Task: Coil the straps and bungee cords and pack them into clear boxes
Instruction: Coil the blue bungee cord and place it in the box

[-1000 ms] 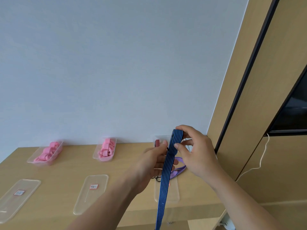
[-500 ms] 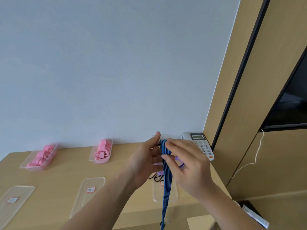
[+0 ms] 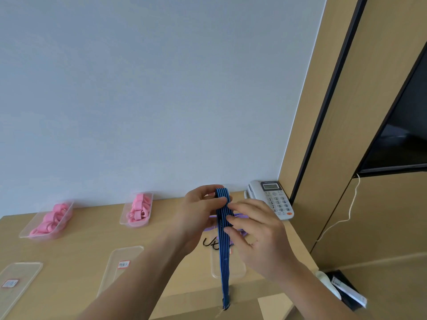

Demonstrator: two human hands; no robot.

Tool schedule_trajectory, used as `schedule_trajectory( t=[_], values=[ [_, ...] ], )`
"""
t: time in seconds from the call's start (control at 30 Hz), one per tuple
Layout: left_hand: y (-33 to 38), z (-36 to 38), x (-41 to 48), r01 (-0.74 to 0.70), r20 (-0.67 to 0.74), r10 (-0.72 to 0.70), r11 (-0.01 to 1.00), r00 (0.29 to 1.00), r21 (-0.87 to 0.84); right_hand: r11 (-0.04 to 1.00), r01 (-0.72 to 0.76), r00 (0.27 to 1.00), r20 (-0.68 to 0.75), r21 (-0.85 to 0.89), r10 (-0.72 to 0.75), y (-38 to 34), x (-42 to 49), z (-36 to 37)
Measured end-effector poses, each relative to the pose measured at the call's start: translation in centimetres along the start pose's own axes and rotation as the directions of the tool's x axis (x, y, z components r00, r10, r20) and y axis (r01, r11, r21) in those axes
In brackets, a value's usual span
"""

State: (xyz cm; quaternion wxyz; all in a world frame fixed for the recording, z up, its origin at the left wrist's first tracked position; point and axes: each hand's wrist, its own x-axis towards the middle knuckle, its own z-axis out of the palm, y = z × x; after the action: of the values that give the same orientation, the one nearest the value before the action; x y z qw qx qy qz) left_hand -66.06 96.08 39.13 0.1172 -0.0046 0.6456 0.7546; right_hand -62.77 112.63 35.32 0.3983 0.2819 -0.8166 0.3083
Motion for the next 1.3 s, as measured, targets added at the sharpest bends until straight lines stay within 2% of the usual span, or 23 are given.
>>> schedule_trajectory(
  t=[0.1, 0.13, 0.2, 0.27, 0.33, 0.47, 0.63, 0.77, 0.87, 1.1, 1.3],
  values=[
    [-0.3, 0.1, -0.1, -0.018, 0.001, 0.018, 0.999, 1.0, 0.027, 0.983, -0.161, 0.987, 0.029, 0.083, 0.16, -0.1, 1.1, -0.6],
    [-0.4, 0.2, -0.2, -0.025, 0.008, 0.025, 0.999, 1.0, 0.032, 0.957, -0.269, 0.961, 0.092, 0.107, 0.26, 0.0, 1.5, -0.8],
    [-0.7, 0.3, -0.4, -0.037, 0.022, 0.036, 0.998, 0.999, 0.047, 0.857, -0.489, 0.848, 0.321, 0.163, 0.423, 0.4, 2.3, -1.3],
    [-1.0, 0.3, -0.5, -0.025, 0.044, 0.022, 0.998, 0.999, 0.056, 0.752, -0.615, 0.738, 0.511, 0.239, 0.441, 1.0, 2.6, -1.5],
    [-1.4, 0.0, -0.7, 0.013, 0.063, -0.015, 0.999, 0.998, 0.034, 0.692, -0.659, 0.712, 0.542, 0.296, 0.446, 1.4, 2.7, -1.7],
    [-1.4, -0.1, -1.2, 0.116, 0.13, -0.114, 0.993, 0.985, -0.013, 0.559, -0.702, 0.71, 0.496, 0.442, 0.499, 1.7, 2.4, -2.0],
    [-0.5, 0.8, -2.1, 0.136, 0.209, -0.133, 0.991, 0.969, -0.001, 0.543, -0.678, 0.735, 0.451, 0.496, 0.506, 1.5, 2.5, -2.1],
    [-0.5, 1.4, -2.5, 0.15, 0.272, -0.138, 0.988, 0.952, -0.026, 0.434, -0.697, 0.704, 0.432, 0.57, 0.564, 1.5, 3.1, -2.4],
    [-0.2, 2.1, -2.6, 0.165, 0.299, -0.14, 0.984, 0.944, -0.062, 0.393, -0.697, 0.691, 0.418, 0.599, 0.59, 1.3, 3.1, -2.5],
    [0.7, 3.6, -2.6, 0.144, 0.315, -0.115, 0.987, 0.942, -0.07, 0.373, -0.683, 0.689, 0.384, 0.629, 0.615, 1.2, 3.5, -3.1],
    [1.6, 4.0, -2.5, 0.085, 0.327, -0.045, 0.99, 0.944, -0.109, 0.429, -0.645, 0.727, 0.334, 0.632, 0.6, 0.8, 4.4, -3.5]
  ],
)
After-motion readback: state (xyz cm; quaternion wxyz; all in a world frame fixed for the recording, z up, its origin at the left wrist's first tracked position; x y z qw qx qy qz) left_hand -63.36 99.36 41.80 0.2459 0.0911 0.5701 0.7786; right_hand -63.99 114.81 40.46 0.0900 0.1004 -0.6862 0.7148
